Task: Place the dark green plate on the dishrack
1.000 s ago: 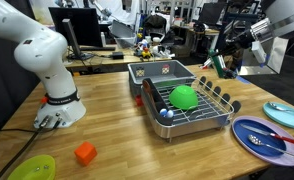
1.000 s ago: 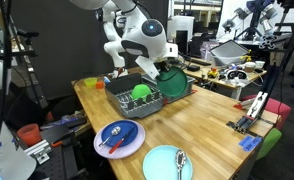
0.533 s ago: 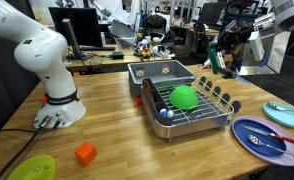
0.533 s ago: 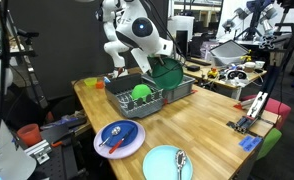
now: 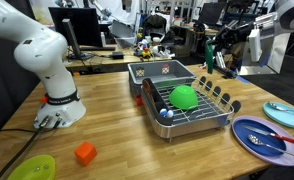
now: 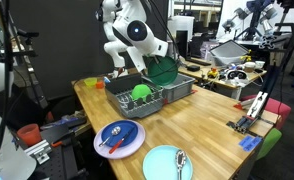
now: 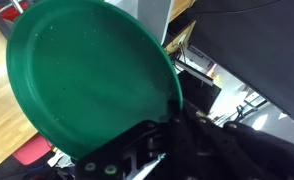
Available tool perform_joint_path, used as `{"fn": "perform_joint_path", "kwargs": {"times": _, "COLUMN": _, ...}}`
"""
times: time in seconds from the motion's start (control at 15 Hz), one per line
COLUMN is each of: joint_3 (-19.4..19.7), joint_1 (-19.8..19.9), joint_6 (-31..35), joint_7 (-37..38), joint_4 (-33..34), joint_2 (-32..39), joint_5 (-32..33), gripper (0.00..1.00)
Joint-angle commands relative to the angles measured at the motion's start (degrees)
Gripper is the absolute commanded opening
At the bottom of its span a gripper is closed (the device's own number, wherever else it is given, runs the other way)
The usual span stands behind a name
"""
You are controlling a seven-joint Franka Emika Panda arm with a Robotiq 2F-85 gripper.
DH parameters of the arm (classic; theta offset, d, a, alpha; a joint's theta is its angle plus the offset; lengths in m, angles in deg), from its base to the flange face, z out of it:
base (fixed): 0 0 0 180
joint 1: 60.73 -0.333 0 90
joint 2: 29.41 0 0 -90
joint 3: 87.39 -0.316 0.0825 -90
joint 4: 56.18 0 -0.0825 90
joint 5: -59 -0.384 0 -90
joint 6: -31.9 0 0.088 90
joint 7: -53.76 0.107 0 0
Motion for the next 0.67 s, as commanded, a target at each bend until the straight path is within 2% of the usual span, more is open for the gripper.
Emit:
{"fn": "perform_joint_path", "kwargs": {"times": 0.0, "joint_3": -0.04, "joint_1": 0.04, "joint_6": -0.02, "joint_7": 0.0, "joint_4": 0.0, "joint_2": 0.01, "joint_5": 0.0, "gripper": 0.06}}
{"fn": "perform_joint_path", "kwargs": {"times": 0.33, "joint_3": -0.09, "joint_1": 0.05, "joint_6": -0.05, "joint_7": 0.0, "joint_4": -0.01, "joint_2": 0.01, "joint_5": 0.0, "gripper": 0.06}}
{"fn": "perform_joint_path", "kwargs": {"times": 0.4, "joint_3": -0.09, "joint_1": 0.05, "joint_6": -0.05, "joint_7": 0.0, "joint_4": -0.01, "joint_2": 0.01, "joint_5": 0.0, "gripper": 0.01}}
{"fn": "perform_joint_path", "kwargs": {"times": 0.6, "joint_3": -0.78, "joint_1": -1.28, "joint_6": 2.1, "joint_7": -0.44, "joint_4": 0.79, "joint_2": 1.42, "joint_5": -3.39, "gripper": 0.01}}
